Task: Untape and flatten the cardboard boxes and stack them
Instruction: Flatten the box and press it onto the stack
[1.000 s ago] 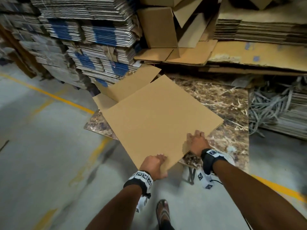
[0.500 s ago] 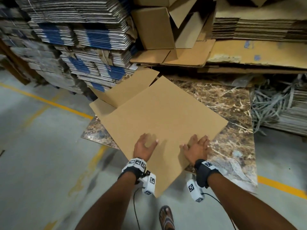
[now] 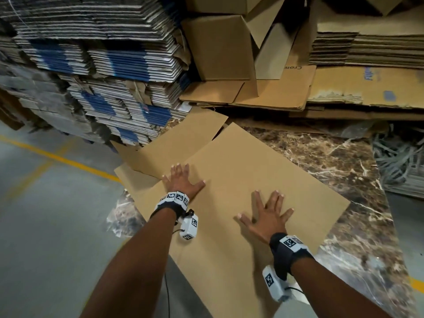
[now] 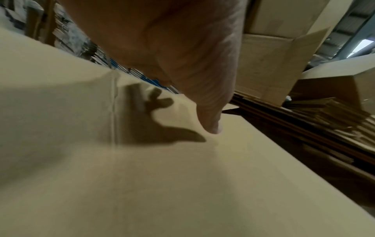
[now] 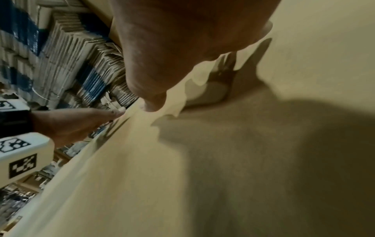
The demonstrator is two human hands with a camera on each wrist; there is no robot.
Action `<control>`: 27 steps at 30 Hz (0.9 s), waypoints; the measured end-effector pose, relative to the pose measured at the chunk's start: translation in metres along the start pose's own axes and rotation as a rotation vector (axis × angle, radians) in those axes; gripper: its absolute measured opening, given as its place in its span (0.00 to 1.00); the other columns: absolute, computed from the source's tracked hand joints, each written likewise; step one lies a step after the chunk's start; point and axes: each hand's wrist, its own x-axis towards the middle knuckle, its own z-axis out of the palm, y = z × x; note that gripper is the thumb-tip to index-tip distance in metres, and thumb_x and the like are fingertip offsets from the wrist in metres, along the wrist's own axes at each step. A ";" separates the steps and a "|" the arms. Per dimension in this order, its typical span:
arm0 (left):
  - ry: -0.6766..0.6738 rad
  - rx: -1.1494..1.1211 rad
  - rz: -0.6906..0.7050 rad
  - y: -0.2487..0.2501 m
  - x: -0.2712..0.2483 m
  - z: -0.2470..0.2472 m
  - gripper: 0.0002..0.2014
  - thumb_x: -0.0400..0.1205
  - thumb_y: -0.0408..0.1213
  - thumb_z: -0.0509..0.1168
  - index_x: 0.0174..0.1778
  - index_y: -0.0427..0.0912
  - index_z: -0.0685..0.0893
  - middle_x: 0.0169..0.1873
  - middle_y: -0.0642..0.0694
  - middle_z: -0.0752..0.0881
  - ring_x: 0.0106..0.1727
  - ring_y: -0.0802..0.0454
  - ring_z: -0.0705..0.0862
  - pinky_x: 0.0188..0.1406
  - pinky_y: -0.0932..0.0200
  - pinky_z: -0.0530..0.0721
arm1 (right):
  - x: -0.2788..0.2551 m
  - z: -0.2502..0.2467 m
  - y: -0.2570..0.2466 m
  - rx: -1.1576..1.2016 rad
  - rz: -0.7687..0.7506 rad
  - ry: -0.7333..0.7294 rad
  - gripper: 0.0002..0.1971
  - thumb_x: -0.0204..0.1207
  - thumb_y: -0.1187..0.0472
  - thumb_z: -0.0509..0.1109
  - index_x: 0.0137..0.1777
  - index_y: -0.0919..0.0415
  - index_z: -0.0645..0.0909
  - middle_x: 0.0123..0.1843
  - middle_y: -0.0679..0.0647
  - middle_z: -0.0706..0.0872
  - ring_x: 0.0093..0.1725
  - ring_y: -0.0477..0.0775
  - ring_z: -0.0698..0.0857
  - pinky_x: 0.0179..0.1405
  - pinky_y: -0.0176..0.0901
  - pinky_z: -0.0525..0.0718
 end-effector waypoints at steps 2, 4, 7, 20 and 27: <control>-0.070 0.017 -0.025 -0.014 0.008 0.012 0.56 0.73 0.84 0.51 0.91 0.55 0.43 0.90 0.50 0.37 0.90 0.48 0.37 0.82 0.23 0.38 | 0.009 0.004 0.005 -0.028 -0.002 -0.055 0.56 0.66 0.12 0.47 0.89 0.38 0.34 0.85 0.68 0.22 0.82 0.71 0.20 0.73 0.87 0.27; -0.097 0.008 -0.037 -0.025 0.010 0.026 0.59 0.69 0.86 0.51 0.91 0.55 0.45 0.90 0.55 0.37 0.90 0.51 0.38 0.83 0.22 0.43 | 0.013 0.009 0.009 -0.062 -0.009 -0.070 0.56 0.64 0.11 0.44 0.88 0.36 0.34 0.85 0.65 0.20 0.83 0.68 0.19 0.74 0.84 0.26; -0.074 0.020 -0.046 -0.028 0.007 0.039 0.61 0.67 0.89 0.46 0.91 0.53 0.48 0.90 0.57 0.40 0.90 0.51 0.42 0.83 0.23 0.47 | 0.011 0.009 0.011 -0.095 -0.020 0.001 0.53 0.65 0.10 0.38 0.88 0.33 0.35 0.87 0.62 0.23 0.84 0.63 0.21 0.77 0.78 0.25; -0.089 0.039 -0.035 -0.038 -0.009 0.027 0.69 0.59 0.93 0.44 0.91 0.52 0.44 0.91 0.53 0.43 0.91 0.49 0.42 0.87 0.31 0.47 | 0.011 -0.003 0.017 -0.140 -0.062 -0.025 0.52 0.64 0.10 0.37 0.87 0.32 0.35 0.87 0.59 0.23 0.85 0.59 0.21 0.78 0.76 0.25; -0.134 0.039 -0.261 -0.038 -0.026 0.017 0.77 0.49 0.97 0.38 0.89 0.51 0.32 0.89 0.44 0.33 0.89 0.46 0.30 0.81 0.24 0.30 | 0.010 -0.003 0.018 -0.127 -0.067 -0.017 0.52 0.65 0.10 0.38 0.87 0.31 0.36 0.87 0.58 0.22 0.84 0.57 0.19 0.78 0.74 0.23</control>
